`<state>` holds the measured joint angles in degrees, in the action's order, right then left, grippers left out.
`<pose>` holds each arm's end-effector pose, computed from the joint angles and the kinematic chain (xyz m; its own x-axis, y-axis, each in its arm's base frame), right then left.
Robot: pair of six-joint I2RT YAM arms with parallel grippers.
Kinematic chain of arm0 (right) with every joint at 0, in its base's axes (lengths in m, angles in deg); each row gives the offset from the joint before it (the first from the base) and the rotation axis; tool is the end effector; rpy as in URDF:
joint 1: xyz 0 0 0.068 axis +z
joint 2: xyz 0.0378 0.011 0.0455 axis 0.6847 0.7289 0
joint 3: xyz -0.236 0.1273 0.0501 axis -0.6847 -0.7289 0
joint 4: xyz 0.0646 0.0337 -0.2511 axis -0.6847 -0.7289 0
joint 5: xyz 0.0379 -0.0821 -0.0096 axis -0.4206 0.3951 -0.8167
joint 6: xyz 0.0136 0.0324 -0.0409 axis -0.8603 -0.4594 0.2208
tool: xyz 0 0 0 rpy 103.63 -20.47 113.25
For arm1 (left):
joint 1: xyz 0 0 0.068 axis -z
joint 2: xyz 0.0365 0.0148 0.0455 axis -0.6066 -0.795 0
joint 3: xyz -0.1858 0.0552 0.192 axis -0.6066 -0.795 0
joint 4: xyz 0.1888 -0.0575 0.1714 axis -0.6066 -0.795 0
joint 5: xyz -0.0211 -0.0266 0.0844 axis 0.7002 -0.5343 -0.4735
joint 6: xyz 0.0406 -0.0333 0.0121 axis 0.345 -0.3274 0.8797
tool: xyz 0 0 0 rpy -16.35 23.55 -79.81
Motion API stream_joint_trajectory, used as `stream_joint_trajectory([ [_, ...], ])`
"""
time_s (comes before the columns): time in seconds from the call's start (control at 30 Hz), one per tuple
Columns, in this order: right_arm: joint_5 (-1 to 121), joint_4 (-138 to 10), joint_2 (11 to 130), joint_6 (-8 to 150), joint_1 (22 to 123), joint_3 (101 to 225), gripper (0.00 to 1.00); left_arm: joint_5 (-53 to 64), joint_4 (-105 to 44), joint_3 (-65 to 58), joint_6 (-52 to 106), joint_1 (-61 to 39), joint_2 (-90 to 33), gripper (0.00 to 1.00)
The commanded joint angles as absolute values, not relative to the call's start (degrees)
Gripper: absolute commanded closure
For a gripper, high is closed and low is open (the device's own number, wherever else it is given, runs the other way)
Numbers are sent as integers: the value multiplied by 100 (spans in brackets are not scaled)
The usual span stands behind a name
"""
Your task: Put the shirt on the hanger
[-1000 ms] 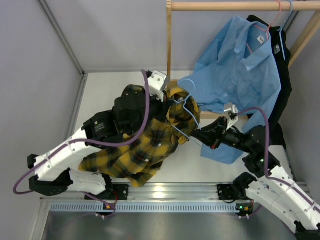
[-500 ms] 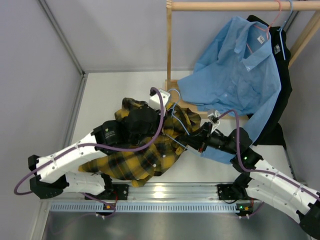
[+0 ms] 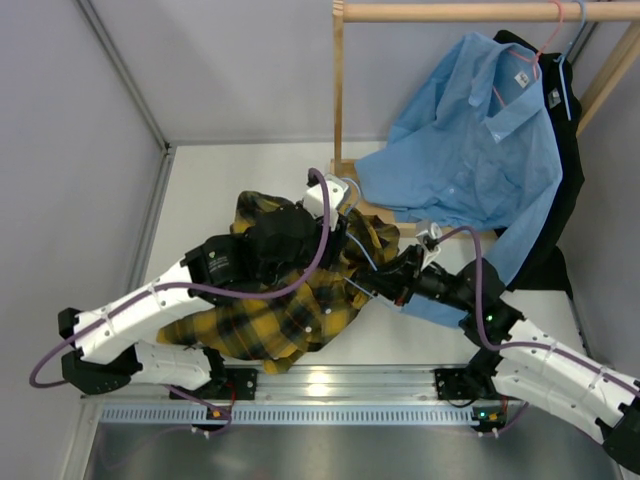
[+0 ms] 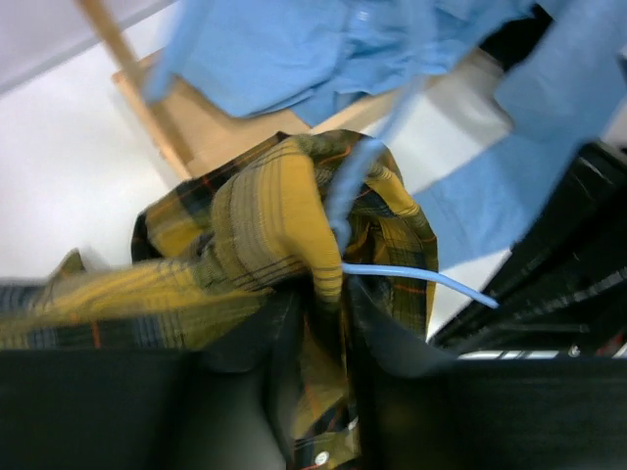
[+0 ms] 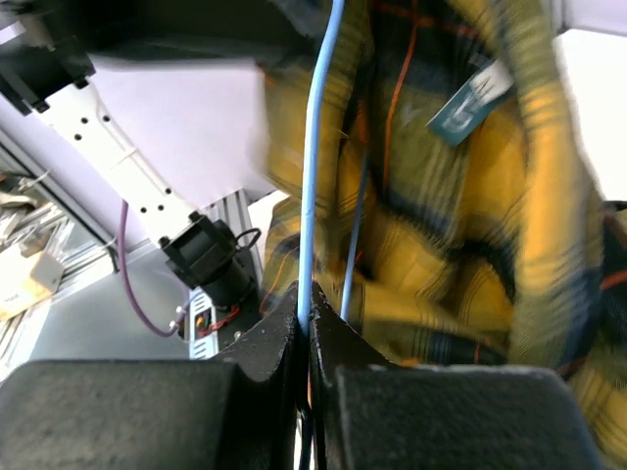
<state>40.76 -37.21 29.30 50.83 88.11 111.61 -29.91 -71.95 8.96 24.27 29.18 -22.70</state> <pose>0.1125 0.1348 0.2924 -0.3214 0.2530 -0.9125 -0.8963 0.2297 0.3794 0.1119 -0.2174 0.4402 -0.3150 0.1831 -0.9312 0.5936 0.8036 -0.0428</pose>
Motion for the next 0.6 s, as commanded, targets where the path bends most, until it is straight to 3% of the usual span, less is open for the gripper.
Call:
stream_joint_trajectory([
  [0.0,4253,-2852,2896,5310,8953,11206,100,-1867,-7144,1236,2660,2945,-2323,55],
  [0.07,4456,-2598,2764,5213,8962,10979,100,-2005,-7144,1263,2748,2945,-2200,28],
  [0.1,4534,-2510,2712,5187,8953,10881,100,-2137,-7153,1272,2801,2945,-2000,2],
  [0.3,4825,-2359,2439,5134,8953,10529,100,-3578,-6697,1210,3950,2893,-1322,2],
  [0.37,4790,-2359,2386,5142,8953,10476,100,-3519,-6364,1158,4627,2814,-1294,2],
  [0.5,4816,-2403,2202,5160,8953,10266,100,-2256,-7010,1648,5165,1877,-1959,2],
  [0.57,4825,-2430,2053,5134,8953,10099,100,-948,-7545,2035,5428,1436,-2199,2],
])
